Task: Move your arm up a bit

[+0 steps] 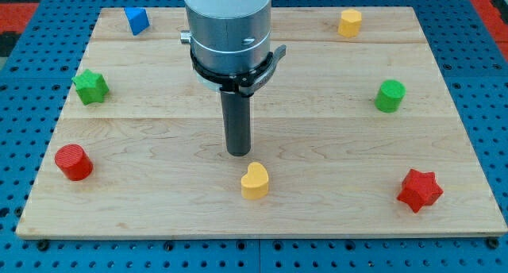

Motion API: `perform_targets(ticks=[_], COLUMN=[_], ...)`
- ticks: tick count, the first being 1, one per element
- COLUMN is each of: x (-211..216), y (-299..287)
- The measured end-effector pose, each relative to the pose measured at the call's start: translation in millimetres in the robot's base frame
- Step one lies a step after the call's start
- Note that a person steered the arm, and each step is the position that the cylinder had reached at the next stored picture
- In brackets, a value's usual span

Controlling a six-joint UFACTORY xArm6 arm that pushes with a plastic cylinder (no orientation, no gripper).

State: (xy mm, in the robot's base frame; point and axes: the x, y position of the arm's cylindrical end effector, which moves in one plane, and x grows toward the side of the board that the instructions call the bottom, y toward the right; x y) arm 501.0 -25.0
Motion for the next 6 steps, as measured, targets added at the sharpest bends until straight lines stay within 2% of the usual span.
perform_targets(ticks=[2,4,6], x=[1.1,-20.3,-23.8], y=[0.0,0.6,28.8])
